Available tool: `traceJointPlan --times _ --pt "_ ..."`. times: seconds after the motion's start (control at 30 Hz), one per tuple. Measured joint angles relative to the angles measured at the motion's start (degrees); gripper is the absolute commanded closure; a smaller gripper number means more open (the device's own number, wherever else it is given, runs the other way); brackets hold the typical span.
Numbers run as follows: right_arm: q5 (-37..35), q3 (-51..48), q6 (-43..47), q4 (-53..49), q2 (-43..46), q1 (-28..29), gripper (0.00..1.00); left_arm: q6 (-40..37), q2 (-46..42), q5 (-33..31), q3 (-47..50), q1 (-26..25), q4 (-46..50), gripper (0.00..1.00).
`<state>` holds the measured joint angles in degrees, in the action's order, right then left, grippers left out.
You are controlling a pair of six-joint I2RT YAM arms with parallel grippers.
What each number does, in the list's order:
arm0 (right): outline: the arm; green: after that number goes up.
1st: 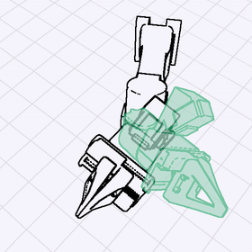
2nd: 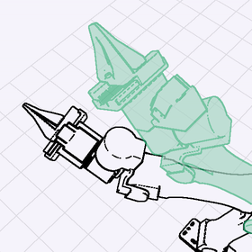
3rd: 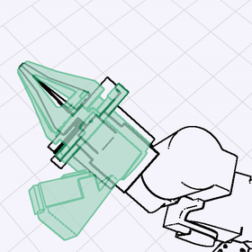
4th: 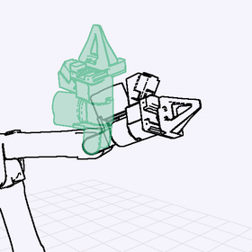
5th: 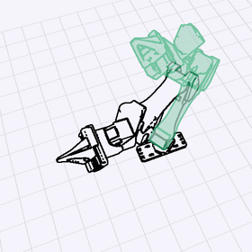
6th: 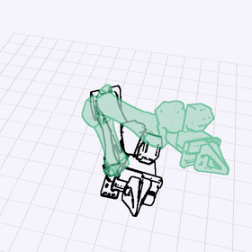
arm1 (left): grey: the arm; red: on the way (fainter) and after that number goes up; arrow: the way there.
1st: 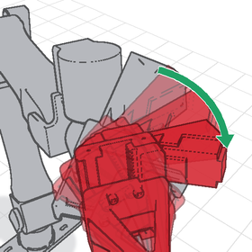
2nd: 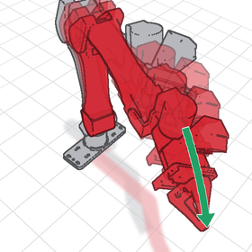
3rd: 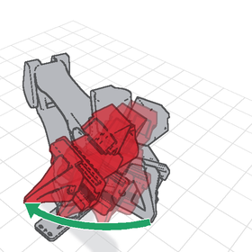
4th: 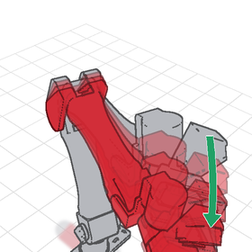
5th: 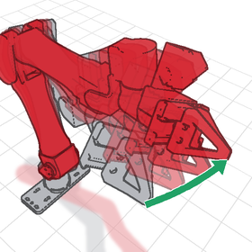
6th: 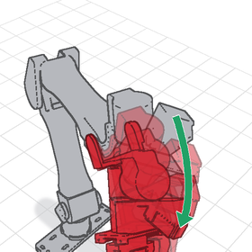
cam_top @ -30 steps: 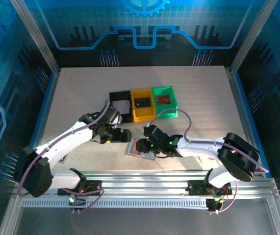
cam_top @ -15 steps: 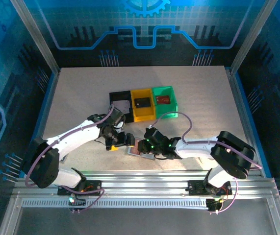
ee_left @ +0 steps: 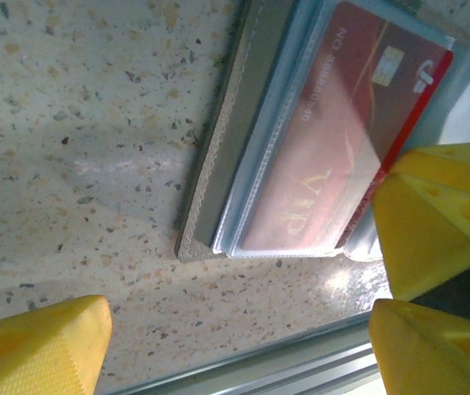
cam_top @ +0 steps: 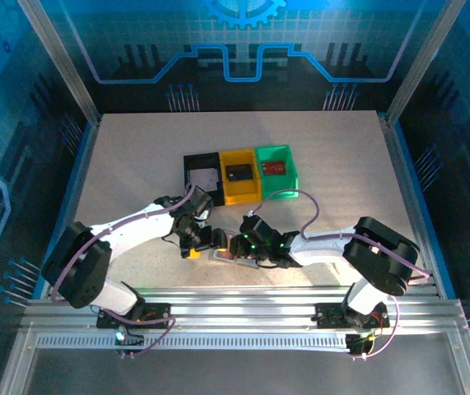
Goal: Take the credit cards out of the card holder
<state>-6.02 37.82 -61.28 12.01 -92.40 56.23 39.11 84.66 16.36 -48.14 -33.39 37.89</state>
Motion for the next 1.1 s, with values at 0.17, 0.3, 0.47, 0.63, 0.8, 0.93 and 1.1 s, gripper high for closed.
traceJointPlan --times 0.17,0.3,0.47,0.63,0.8,0.93,1.1 --pt "-0.20 -0.61 -0.24 0.52 0.00 0.00 0.77 0.02 1.62 -0.02 0.70 -0.17 -0.90 0.20" --pt "-0.57 -0.98 -0.24 0.72 0.02 0.00 0.77 0.02 2.71 -0.02 0.74 -0.17 -0.98 0.21" --pt "-0.92 -1.14 -0.24 0.72 0.02 0.00 0.78 0.00 3.89 -0.28 0.74 -0.17 -0.96 0.23" --pt "-0.98 -1.16 -0.22 0.76 0.02 0.00 0.80 -0.02 5.38 -1.11 0.74 -0.17 -0.92 0.25" --pt "-0.90 -1.14 -0.22 1.03 0.02 -0.02 0.81 -0.02 5.97 -1.53 0.72 -0.17 -0.87 0.25" --pt "-0.87 -1.14 -0.22 1.31 0.02 -0.02 0.82 -0.02 6.38 -1.57 0.61 -0.15 -0.72 0.26" --pt "-0.85 -1.16 -0.22 1.66 0.02 -0.02 0.82 -0.04 6.60 -1.75 0.61 -0.15 -0.72 0.27"
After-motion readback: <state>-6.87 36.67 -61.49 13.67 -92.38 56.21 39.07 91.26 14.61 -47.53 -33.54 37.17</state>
